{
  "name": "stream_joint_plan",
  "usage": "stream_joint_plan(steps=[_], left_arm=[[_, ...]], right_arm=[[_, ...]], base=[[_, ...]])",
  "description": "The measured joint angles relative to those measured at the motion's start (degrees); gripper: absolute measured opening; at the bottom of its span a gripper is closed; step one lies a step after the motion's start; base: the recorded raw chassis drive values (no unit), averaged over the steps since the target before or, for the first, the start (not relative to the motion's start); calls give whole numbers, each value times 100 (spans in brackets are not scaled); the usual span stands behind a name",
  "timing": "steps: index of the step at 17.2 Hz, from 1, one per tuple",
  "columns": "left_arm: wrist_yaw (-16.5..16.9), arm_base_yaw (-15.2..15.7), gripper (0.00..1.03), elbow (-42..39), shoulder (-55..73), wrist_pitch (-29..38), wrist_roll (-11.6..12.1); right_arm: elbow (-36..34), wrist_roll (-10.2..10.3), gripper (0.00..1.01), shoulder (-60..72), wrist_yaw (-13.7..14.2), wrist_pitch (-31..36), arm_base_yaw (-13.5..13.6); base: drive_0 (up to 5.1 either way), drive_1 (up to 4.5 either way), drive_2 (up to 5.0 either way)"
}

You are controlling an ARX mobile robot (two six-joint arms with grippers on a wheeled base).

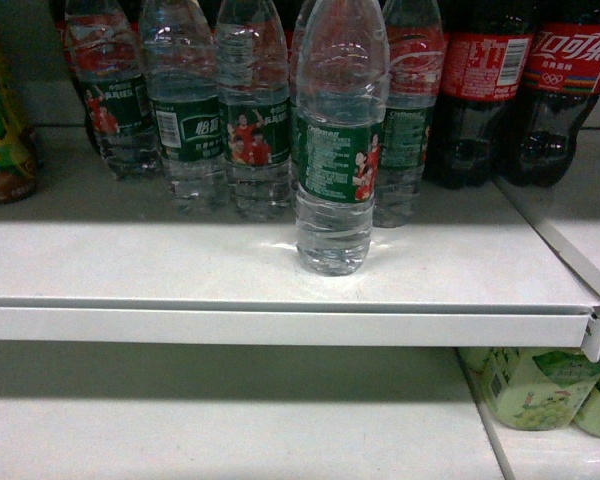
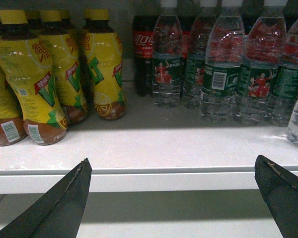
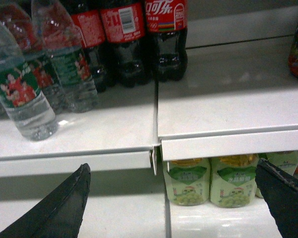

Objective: Move water from second to third shelf

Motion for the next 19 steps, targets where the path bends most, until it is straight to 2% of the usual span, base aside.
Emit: stream_joint_plan(steps=[1, 3, 5, 6, 8, 13, 15, 17, 19], left_arm=[[-7, 0, 98, 0, 0, -4, 0], [-4, 0, 98, 0, 0, -4, 0], [-7, 0, 98, 0, 0, -4, 0], [-7, 0, 98, 0, 0, -4, 0], [-7, 0, 98, 0, 0, -4, 0], [-7, 0, 98, 0, 0, -4, 0], [-7, 0, 98, 0, 0, -4, 0], [-7, 0, 98, 0, 0, -4, 0], [-7, 0, 98, 0, 0, -7, 0]], right_arm=[[179, 214, 98, 461, -317, 304, -323], [686, 289, 98, 1064, -678, 962, -560], [1084, 284, 98, 1718, -723, 1410, -566], [1137, 280, 98, 1958, -664, 1576, -444], [1141, 243, 98, 2354, -369, 1882, 35], [1285, 131, 98, 4509, 824, 3547, 2184], [1580, 133, 98, 5368, 1021, 4022, 2761], [1915, 162, 98, 6201, 1156, 4280, 3198], [2096, 264, 98, 6570, 1204, 4350, 3423]], base=[[0, 0, 0], [0, 0, 0], [0, 0, 0], [0, 0, 0], [0, 0, 0], [0, 0, 0], [0, 0, 0], [0, 0, 0], [0, 0, 0]])
